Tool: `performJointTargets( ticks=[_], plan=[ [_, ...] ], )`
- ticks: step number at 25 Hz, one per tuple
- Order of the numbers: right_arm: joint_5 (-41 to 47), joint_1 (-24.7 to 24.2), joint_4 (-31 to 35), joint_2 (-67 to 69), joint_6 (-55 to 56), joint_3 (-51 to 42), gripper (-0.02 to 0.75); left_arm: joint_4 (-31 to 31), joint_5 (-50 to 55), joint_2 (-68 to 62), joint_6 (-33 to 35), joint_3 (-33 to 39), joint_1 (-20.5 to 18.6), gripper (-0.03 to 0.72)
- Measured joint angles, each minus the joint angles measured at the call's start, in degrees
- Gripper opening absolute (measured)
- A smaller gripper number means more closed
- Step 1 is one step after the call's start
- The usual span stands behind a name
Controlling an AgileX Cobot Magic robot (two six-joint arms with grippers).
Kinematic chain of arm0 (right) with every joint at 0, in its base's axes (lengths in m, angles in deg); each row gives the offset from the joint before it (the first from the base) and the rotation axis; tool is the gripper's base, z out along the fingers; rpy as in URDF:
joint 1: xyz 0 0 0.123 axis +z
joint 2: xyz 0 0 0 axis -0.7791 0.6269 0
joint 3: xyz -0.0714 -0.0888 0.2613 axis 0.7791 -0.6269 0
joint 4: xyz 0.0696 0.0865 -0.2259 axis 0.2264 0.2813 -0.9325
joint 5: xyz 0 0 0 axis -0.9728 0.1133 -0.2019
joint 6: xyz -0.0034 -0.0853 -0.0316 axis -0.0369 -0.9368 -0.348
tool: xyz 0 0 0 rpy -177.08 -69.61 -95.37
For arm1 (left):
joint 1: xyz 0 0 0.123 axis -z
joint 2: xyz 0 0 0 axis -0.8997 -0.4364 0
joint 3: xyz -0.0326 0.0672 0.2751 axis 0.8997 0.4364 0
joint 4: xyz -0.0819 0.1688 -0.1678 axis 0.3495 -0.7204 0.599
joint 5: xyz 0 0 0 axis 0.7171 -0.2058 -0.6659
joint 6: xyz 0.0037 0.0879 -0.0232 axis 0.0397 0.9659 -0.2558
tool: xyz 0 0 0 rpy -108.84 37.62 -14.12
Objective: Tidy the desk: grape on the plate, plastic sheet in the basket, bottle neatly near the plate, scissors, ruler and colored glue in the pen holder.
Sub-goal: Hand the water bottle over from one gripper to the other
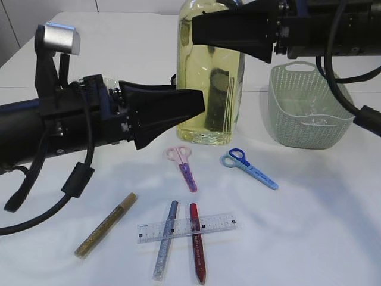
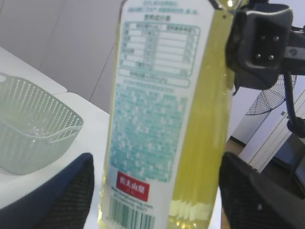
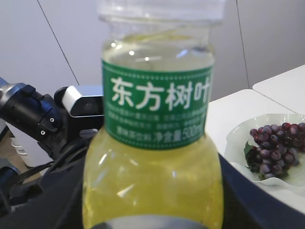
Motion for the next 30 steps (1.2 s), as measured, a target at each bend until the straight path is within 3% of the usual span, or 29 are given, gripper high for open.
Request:
performJointTargets(
  ticks=[15, 27, 30],
  plan=[
    [-1.5, 0.0, -0.8, 0.0, 0.5, 0.0, 0.459, -1.3, -2.6, -4.1, -0.7, -1.6, -1.0, 0.589],
    [-3.1, -0.5, -1.3, 0.0, 0.8, 0.0, 0.459, -9.8, -2.4, -7.8, -5.6, -10.7, -1.5, 0.591],
    [-3.3, -0.5, -2.2, -0.1, 1.0, 0.0, 0.459, -14.3, -2.5, -8.8, -8.6, -13.5, -2.6, 0.591]
  ],
)
